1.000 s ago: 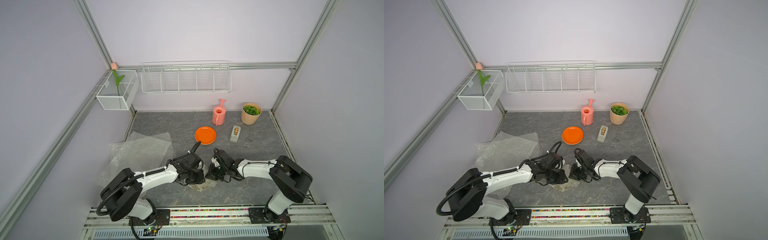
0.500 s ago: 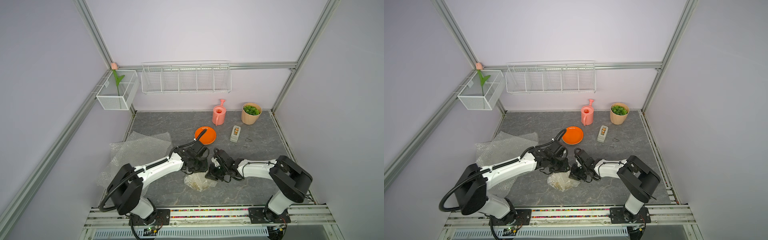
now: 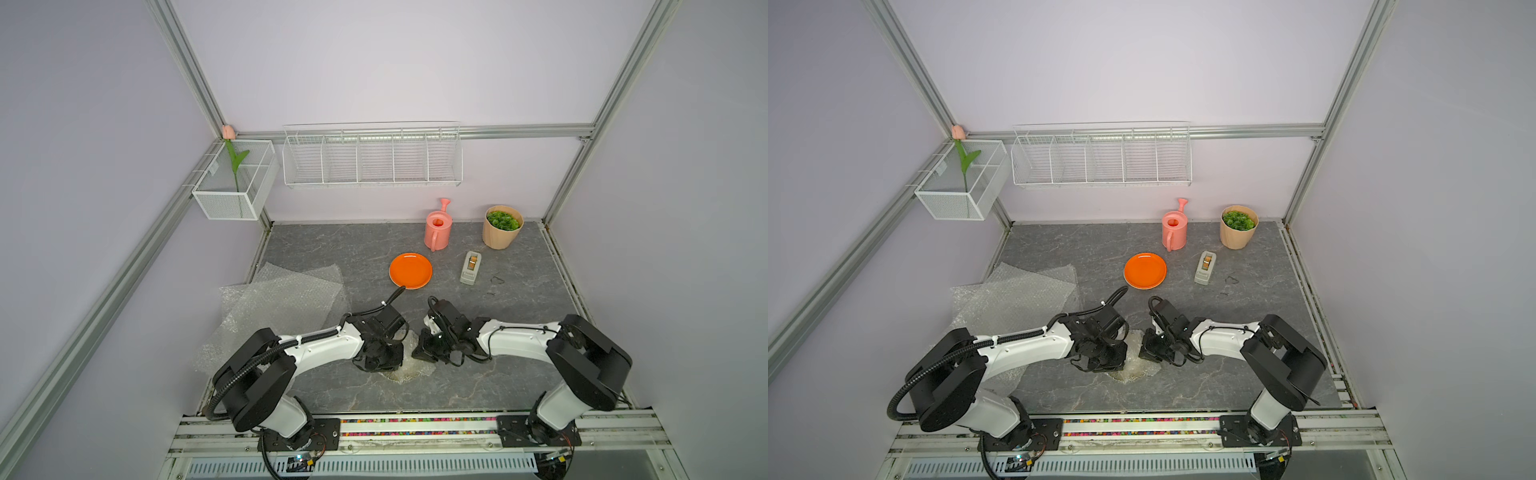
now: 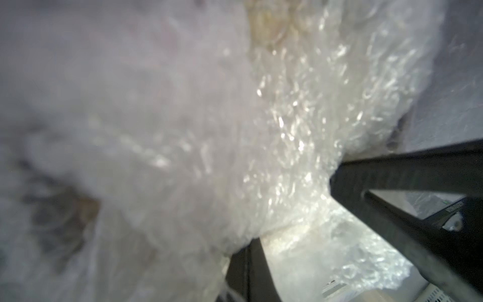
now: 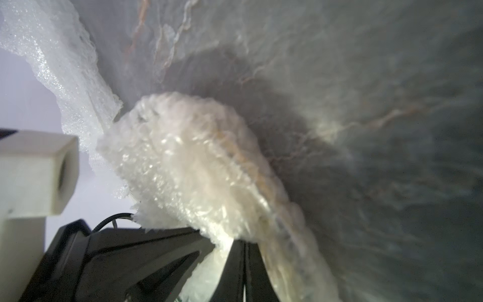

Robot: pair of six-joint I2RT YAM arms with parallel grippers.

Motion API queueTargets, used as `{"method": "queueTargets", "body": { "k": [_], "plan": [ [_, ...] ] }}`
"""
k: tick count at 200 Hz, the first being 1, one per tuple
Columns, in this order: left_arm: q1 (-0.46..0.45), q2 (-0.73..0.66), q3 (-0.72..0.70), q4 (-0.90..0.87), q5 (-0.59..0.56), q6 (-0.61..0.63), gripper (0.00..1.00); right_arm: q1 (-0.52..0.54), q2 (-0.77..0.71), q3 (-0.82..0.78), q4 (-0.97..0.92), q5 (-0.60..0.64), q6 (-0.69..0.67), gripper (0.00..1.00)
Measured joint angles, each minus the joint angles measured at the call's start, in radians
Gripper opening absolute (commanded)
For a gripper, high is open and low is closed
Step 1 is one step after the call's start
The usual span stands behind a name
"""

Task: Wrap dinner plates in bubble wrap
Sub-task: Wrap the plate in the bubble wrap.

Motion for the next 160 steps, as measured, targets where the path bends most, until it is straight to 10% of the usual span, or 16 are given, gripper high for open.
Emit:
{"method": "queueTargets", "body": {
  "k": [160],
  "plan": [
    [0.002, 0.0, -0.013, 0.043, 0.021, -0.021, 0.0, 0.063, 0.054, 0.02, -0.061, -0.101, -0.093, 0.07]
  ]
}}
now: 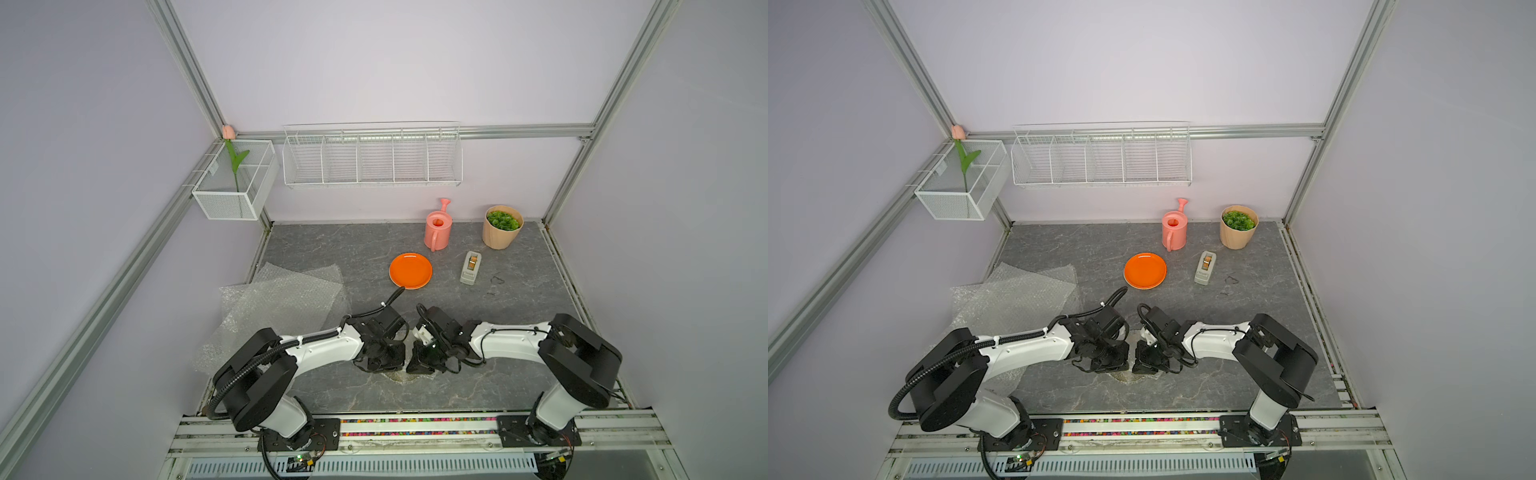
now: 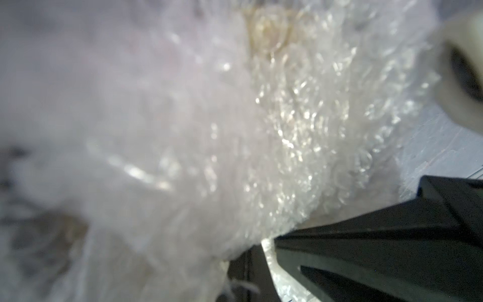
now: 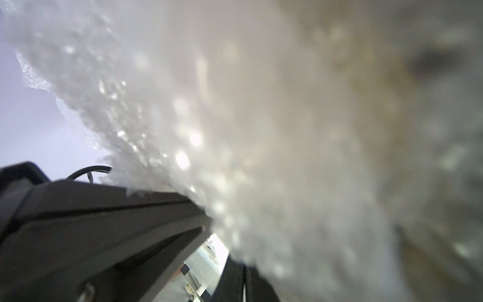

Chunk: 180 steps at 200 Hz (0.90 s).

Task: Wrap dinner plates in bubble wrap
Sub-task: Wrap the plate in the bubble wrap.

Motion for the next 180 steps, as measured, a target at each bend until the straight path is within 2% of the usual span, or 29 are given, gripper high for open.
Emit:
{"method": "queueTargets", "body": {
  "k": [69, 92, 112, 180],
  "plan": [
    [0.002, -0.03, 0.066, -0.081, -0.026, -0.005, 0.0, 0.007, 0.023, -0.001, 0.011, -0.013, -0.014, 0.07],
    [-0.002, -0.074, 0.088, -0.064, -0.022, -0.026, 0.0, 0.007, 0.027, -0.001, 0.021, -0.018, -0.014, 0.07],
    [-0.01, -0.059, 0.09, -0.016, -0.006, -0.047, 0.0, 0.007, 0.029, -0.001, 0.025, -0.02, -0.014, 0.07],
    [-0.013, 0.011, -0.027, 0.084, 0.013, -0.074, 0.0, -0.001, 0.021, 0.0, 0.011, -0.02, -0.023, 0.09]
  ]
}}
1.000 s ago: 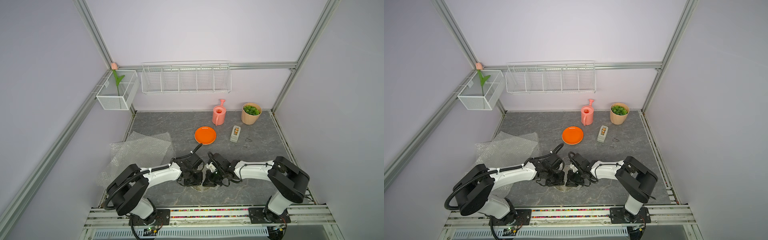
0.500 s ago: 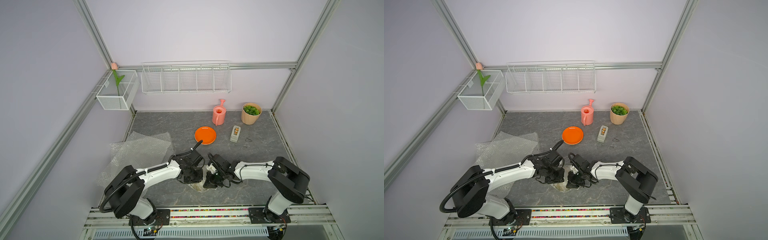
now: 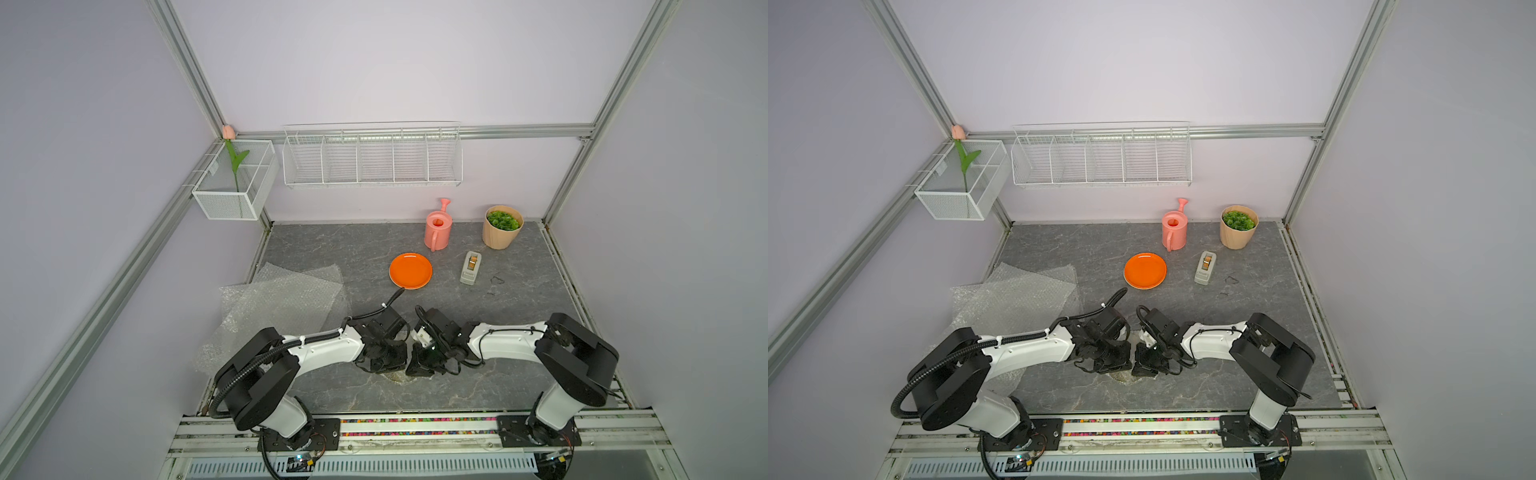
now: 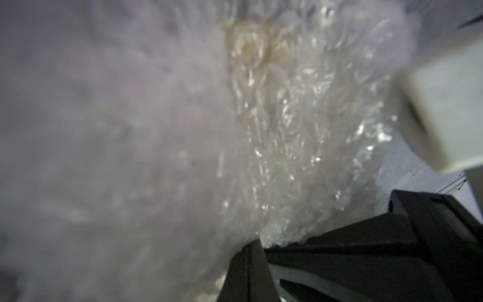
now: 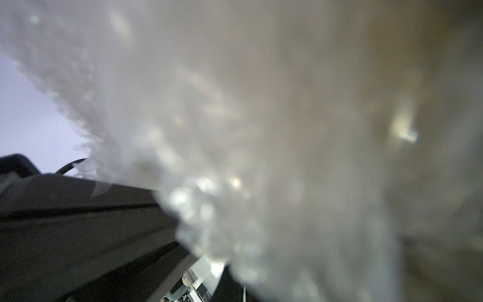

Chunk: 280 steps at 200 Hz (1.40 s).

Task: Wrap dinner plates in bubble wrap
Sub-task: Wrap the plate in the bubble wrap, then pull the tape from the tape cutter.

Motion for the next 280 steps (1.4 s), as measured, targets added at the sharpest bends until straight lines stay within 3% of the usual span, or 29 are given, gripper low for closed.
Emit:
{"method": "queueTargets", "body": {
  "k": [27, 66, 115, 149, 175, 205, 280],
  "plan": [
    [0.0, -0.003, -0.014, 0.029, 0.007, 0.0, 0.0, -0.058, -0.054, 0.003, -0.064, 0.001, -0.032, 0.2],
    [0.0, -0.012, -0.029, 0.052, 0.01, 0.0, 0.0, -0.255, -0.157, 0.117, -0.188, -0.02, -0.143, 0.3],
    [0.0, -0.021, -0.039, 0.062, 0.01, 0.0, 0.0, -0.544, -0.108, 0.302, -0.257, -0.141, -0.314, 0.31],
    [0.0, -0.028, -0.05, 0.075, 0.009, 0.0, 0.0, -0.755, -0.002, 0.398, -0.243, -0.249, -0.367, 0.45],
    [0.0, -0.035, -0.056, 0.08, 0.008, 0.0, 0.0, -0.886, 0.074, 0.426, -0.192, -0.305, -0.364, 0.45],
    [0.0, -0.037, -0.059, 0.082, 0.006, 0.0, 0.0, -0.983, 0.181, 0.452, -0.159, -0.346, -0.359, 0.38],
    [0.0, -0.036, -0.059, 0.082, 0.008, 0.0, 0.0, -1.057, 0.352, 0.526, -0.131, -0.41, -0.357, 0.33]
  ]
}}
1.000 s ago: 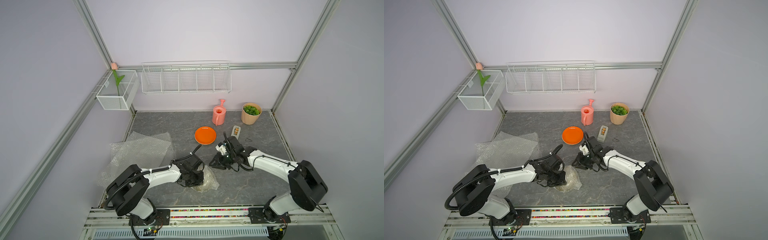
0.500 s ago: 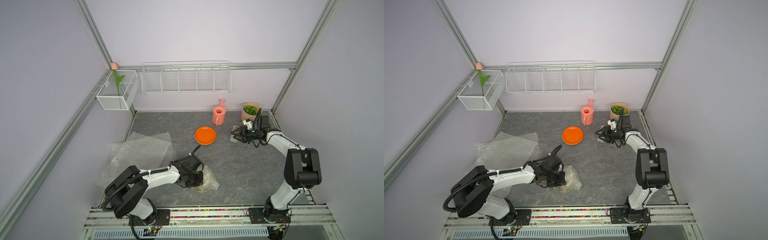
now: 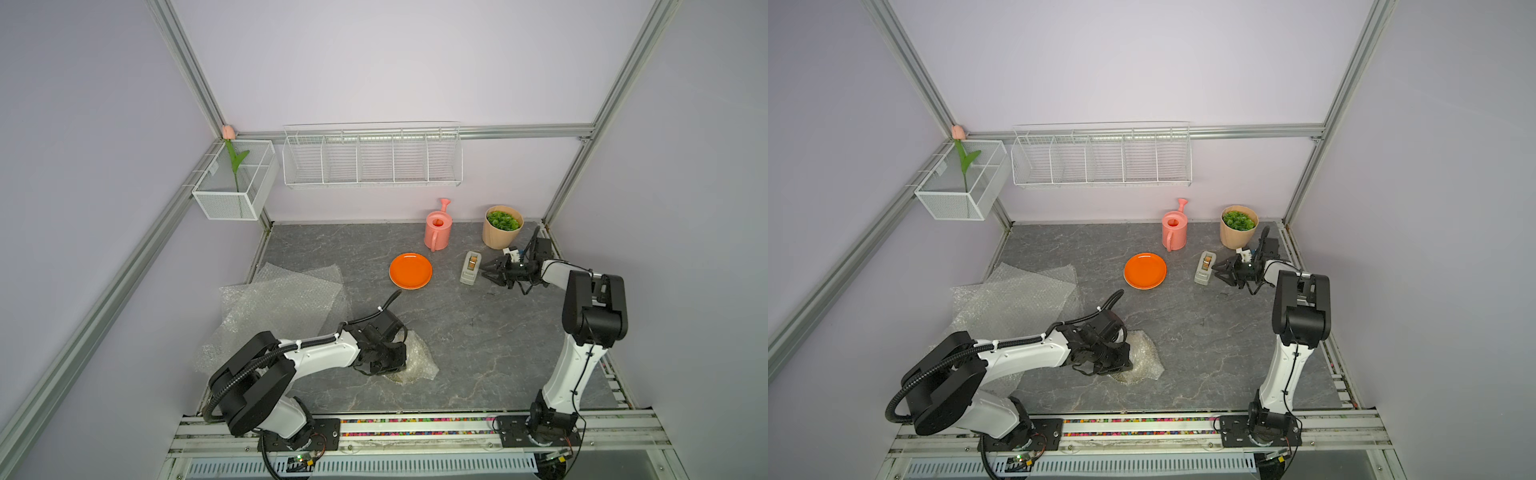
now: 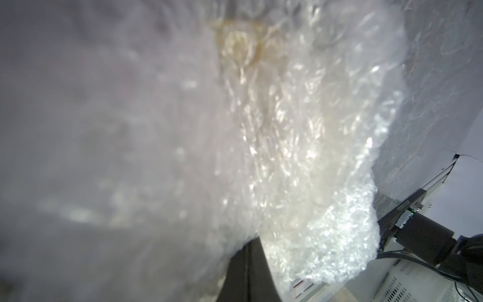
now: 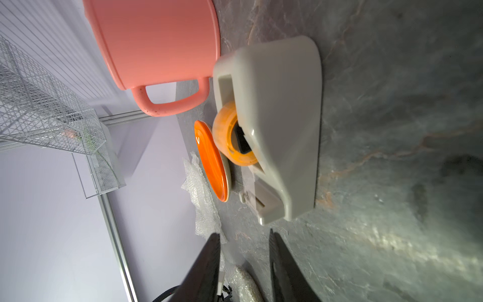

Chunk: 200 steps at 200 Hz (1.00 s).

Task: Wrap dinner plates in bubble wrap
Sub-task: Pull the tape from the tape cutter.

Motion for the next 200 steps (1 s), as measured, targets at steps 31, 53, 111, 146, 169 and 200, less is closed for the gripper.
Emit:
{"method": "queueTargets", "body": {
  "k": [31, 53, 111, 146, 169, 200],
  "plan": [
    [0.0, 0.001, 0.0, 0.0, 0.001, 0.0, 0.0, 0.005, 0.047, 0.042, 0.037, -0.024, 0.019, 0.32],
    [0.0, 0.002, 0.0, 0.0, 0.001, 0.0, 0.0, 0.014, 0.068, 0.058, 0.046, -0.028, 0.023, 0.32],
    [0.0, 0.001, 0.0, 0.001, 0.001, -0.001, 0.0, 0.035, 0.115, 0.065, 0.057, -0.053, 0.034, 0.32],
    [0.0, 0.001, 0.0, 0.001, 0.001, -0.001, 0.0, 0.05, 0.126, 0.073, 0.058, -0.056, 0.035, 0.31],
    [0.0, 0.001, 0.0, 0.0, 0.001, -0.001, 0.0, 0.056, 0.137, 0.084, 0.068, -0.063, 0.041, 0.3],
    [0.0, 0.001, 0.0, 0.001, 0.001, -0.003, 0.0, 0.059, 0.148, 0.087, 0.092, -0.078, 0.053, 0.28]
  ]
}}
